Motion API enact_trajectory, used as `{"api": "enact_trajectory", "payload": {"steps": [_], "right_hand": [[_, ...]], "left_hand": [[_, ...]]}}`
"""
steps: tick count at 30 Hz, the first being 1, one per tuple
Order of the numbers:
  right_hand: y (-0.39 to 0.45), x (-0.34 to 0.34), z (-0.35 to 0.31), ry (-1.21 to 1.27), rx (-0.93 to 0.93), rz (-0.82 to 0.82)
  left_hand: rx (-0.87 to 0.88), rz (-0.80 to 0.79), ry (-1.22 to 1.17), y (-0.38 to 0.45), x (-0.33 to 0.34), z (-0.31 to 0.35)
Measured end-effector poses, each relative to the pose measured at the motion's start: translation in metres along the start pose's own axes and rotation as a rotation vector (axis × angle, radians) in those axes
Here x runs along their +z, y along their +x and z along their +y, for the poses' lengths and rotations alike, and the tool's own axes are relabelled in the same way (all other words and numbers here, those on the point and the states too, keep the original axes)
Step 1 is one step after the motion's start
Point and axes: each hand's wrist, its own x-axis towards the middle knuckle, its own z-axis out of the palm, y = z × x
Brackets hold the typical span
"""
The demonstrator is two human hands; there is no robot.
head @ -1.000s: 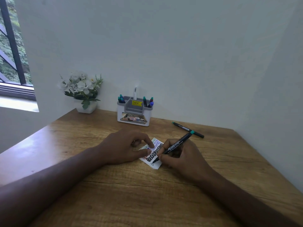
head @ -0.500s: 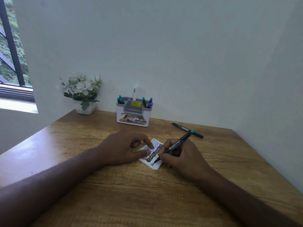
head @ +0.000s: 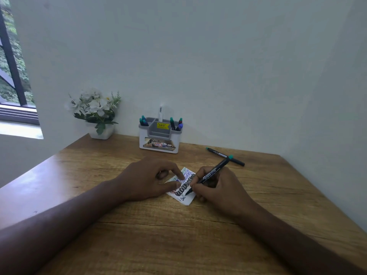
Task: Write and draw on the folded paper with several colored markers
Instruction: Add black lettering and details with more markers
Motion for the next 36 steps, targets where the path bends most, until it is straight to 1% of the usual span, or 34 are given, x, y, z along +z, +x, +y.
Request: {"api": "enact_trajectory", "payload": {"steps": [4,15,36], "right_hand": [[0.0007,-0.0009,0.0005,0.026,0.010,-0.016],[0.0011,-0.0007,0.0015,0.061,0.049,0.004],[0.0018,-0.0029,0.0019,0.018,0.053,0.036]], "left_hand": [[0.008,-0.004,-0.009,-0.0010,-0.0009,0.0005],[0.016,-0.011,-0.020,0.0009,0.0008,-0.0011],[0.029,-0.014,-0.014,0.0017,0.0022,-0.0056]]}}
